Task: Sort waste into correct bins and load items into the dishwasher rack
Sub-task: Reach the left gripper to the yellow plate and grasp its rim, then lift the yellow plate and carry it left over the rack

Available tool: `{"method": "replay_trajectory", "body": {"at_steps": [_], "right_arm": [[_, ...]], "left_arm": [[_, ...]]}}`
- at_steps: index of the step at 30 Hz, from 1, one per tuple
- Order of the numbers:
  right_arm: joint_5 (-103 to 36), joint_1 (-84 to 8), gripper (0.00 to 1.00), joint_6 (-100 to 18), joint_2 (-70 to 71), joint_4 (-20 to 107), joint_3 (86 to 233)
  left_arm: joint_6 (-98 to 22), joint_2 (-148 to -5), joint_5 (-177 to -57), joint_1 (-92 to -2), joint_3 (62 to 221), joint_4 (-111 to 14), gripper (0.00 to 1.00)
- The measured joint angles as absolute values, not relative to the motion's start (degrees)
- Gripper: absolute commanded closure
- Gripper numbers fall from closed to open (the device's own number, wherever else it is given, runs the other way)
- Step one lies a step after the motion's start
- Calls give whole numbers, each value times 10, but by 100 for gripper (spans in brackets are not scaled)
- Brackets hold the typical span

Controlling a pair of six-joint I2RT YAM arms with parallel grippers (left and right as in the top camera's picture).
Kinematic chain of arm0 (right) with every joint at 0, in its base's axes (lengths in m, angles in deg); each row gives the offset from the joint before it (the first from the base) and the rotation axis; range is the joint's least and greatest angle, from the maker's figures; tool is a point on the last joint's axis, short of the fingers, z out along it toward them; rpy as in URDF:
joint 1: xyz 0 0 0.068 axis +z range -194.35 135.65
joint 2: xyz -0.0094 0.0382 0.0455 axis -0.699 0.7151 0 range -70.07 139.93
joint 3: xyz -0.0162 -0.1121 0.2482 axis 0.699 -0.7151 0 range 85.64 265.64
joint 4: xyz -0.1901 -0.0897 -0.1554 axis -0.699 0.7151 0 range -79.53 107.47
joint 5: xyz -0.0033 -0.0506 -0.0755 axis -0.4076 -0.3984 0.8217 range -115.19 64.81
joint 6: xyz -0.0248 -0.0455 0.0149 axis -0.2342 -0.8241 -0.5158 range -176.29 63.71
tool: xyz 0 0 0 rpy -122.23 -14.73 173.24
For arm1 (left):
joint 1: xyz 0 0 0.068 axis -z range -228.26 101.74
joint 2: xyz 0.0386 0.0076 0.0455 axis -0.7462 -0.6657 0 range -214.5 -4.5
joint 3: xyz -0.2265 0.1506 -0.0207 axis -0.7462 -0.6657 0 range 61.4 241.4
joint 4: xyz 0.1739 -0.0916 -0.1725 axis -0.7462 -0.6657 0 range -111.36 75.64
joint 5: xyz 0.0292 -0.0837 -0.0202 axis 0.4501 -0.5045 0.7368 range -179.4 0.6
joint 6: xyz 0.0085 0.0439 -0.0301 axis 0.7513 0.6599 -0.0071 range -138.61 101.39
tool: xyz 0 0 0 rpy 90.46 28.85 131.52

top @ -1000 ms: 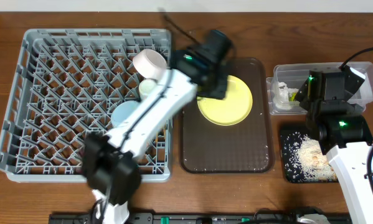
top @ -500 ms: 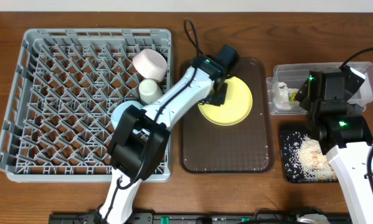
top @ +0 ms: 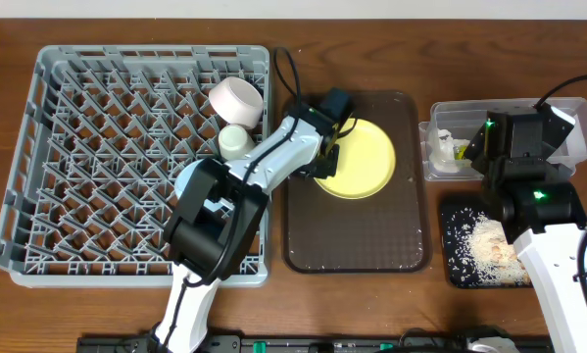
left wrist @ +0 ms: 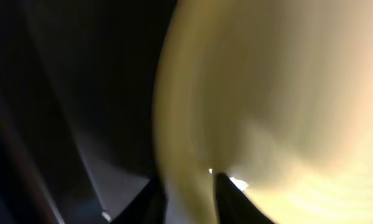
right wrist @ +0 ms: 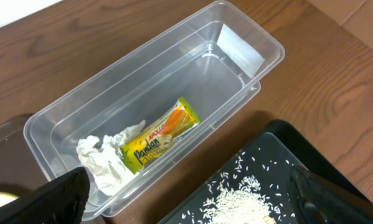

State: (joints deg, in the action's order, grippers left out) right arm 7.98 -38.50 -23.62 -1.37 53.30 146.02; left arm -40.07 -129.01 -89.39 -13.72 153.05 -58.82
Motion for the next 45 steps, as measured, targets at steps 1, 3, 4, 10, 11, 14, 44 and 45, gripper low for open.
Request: {"method": "replay_trajectory", "body": {"at_steps": [1,3,4,10,11,14,44,45], "right_arm": [[80,-385,1,-236,-14,533,1460],[80,-385,1,-236,-14,533,1460],[80,-385,1,-236,-14,533,1460],[80,-385,1,-236,-14,533,1460],[80,-385,1,-236,-14,533,1460],[80,-385,1,-236,-14,533,1460],[80,-385,1,-236,-14,533,1460],[80,-385,1,-236,-14,533,1460]], "left_arm": [[-405,-1290,-894,-137,1530,-586,89],[-409,-1287,-895,-137,1530,-579,94],[-407,-1286,-897,-137,1530,-578,94],[-395,-1272,-900,-137,1530,-592,94],[-394,-1263,-898,-137,1530,-596,94],[-391,-1205,-865,-137,1529,-614,94],[-288,-990,-319,-317,1527,-673,94],[-285,-999,-316,-323,1526,-669,94]]}}
